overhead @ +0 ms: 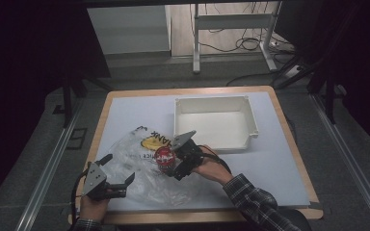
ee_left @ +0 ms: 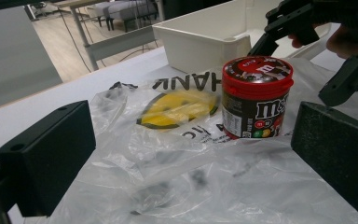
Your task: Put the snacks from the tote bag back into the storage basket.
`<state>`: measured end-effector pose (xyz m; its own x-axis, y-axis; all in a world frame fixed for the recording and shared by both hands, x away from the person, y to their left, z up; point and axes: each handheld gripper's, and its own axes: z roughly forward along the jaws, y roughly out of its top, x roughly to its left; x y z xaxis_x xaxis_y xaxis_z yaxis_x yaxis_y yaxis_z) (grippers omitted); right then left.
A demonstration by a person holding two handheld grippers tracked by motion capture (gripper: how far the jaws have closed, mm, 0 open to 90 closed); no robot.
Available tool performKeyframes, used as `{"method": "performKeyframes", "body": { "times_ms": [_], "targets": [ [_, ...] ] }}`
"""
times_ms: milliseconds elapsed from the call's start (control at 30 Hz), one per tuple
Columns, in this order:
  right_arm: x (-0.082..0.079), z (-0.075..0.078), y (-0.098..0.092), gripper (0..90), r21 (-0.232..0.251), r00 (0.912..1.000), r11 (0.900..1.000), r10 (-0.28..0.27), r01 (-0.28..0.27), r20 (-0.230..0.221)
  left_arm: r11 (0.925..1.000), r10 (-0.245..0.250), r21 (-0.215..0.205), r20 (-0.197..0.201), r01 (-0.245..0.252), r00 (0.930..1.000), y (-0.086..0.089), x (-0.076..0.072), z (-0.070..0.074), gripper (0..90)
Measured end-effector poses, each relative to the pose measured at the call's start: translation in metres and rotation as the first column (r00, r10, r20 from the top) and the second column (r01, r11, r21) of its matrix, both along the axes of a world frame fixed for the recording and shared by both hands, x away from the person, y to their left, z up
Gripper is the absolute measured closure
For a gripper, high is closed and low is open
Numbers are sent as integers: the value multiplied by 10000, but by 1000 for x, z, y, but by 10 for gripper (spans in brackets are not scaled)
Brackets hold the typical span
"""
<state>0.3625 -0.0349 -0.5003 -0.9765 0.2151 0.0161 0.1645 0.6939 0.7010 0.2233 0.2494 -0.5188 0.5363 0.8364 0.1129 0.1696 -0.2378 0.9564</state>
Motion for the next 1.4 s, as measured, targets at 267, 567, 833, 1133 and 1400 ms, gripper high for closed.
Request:
{"method": "performKeyframes", "body": {
  "times_ms": [267,567,833,1133,1400],
  "targets": [
    [3,-9,18,0,-663,9986,9972,-376,350,-371,10000,-14,39,-8,14,10000,0,0,0,0],
    [8,-11,31,0,-993,9971,9941,-485,425,-594,10000,-20,43,-6,20,10000,0,0,0,0],
    [9,-15,41,56,-1640,9986,9855,-470,425,-238,10000,-36,52,-7,36,10000,0,0,0,0],
    [12,-18,45,152,-2115,9995,9768,-320,329,76,9999,-48,100,-1,48,10000,0,0,0,0],
    [13,-19,48,232,-2527,9997,9675,-49,106,232,9999,-56,157,-5,56,10000,-1,0,0,0]
  ]
}}
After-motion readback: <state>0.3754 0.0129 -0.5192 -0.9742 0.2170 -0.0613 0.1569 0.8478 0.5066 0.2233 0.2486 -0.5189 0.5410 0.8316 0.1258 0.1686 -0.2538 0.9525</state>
